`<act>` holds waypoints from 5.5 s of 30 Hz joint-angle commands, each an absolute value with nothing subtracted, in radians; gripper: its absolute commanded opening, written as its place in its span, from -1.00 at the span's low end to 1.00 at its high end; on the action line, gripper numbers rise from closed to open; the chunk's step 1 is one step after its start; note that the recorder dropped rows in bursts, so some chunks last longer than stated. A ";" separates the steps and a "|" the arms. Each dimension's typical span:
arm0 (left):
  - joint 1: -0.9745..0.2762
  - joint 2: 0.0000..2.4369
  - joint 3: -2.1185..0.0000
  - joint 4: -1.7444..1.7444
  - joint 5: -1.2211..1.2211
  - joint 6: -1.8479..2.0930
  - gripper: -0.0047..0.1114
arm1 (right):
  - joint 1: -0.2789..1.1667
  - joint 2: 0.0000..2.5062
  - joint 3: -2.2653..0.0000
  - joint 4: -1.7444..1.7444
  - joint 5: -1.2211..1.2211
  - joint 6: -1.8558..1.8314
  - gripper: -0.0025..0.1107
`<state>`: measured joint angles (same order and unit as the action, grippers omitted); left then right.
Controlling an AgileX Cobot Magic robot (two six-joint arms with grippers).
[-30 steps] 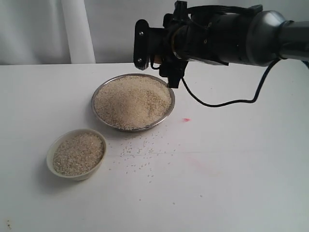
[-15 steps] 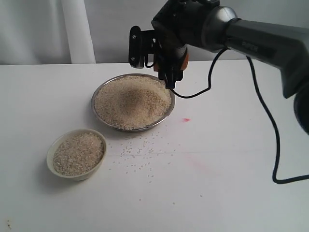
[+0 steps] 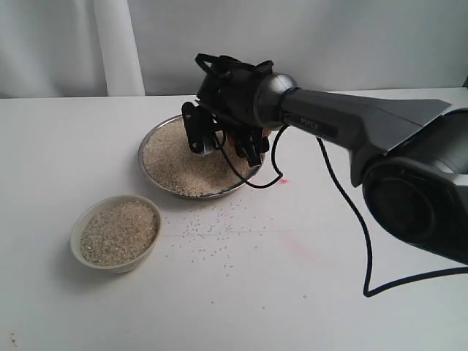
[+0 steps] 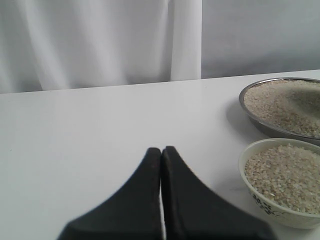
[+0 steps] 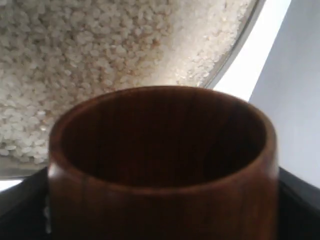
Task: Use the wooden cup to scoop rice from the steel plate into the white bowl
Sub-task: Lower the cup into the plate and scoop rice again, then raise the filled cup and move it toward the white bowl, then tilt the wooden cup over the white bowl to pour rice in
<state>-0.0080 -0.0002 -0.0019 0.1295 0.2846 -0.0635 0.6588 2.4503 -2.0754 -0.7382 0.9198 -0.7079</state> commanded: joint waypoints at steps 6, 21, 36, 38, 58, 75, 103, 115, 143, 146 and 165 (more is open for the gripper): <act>-0.011 0.000 0.000 0.121 0.273 -0.069 -0.92 | 0.670 2.474 -2.084 -0.886 0.894 -0.740 -0.96; -0.011 0.000 0.000 0.121 0.273 -0.069 -0.92 | 0.678 2.556 -2.084 -1.171 0.801 -0.680 -0.96; -0.011 0.000 0.000 0.121 0.273 -0.069 -0.92 | 0.714 2.578 -2.084 -1.139 0.681 -0.664 -0.96; -0.011 0.000 0.000 0.121 0.273 -0.069 -0.92 | 0.714 2.578 -2.084 -1.110 0.681 -0.664 -0.96; -0.011 0.000 0.000 0.121 0.273 -0.069 -0.92 | 0.734 2.633 -2.084 -0.931 0.569 -0.520 -0.96; -0.011 0.000 0.000 0.121 0.273 -0.069 -0.92 | 0.708 2.633 -2.084 -0.532 0.501 -0.388 -0.96; -0.011 0.000 0.000 0.121 0.273 -0.069 -0.92 | 0.627 2.583 -2.077 -0.074 0.247 -0.363 -0.96; -0.011 0.000 0.000 0.121 0.273 -0.069 -0.92 | 0.627 2.389 -2.077 -0.064 0.330 -0.363 -0.96; -0.011 0.000 0.000 0.121 0.273 -0.069 -0.92 | 0.819 2.273 -2.077 0.055 0.818 -0.829 -0.96; -0.011 0.000 0.000 0.121 0.273 -0.069 -0.92 | 0.819 2.273 -2.077 0.055 0.873 -0.849 -0.96; -0.011 0.000 0.000 0.121 0.273 -0.069 -0.92 | 0.933 2.295 -2.020 -0.290 0.894 -0.805 -0.96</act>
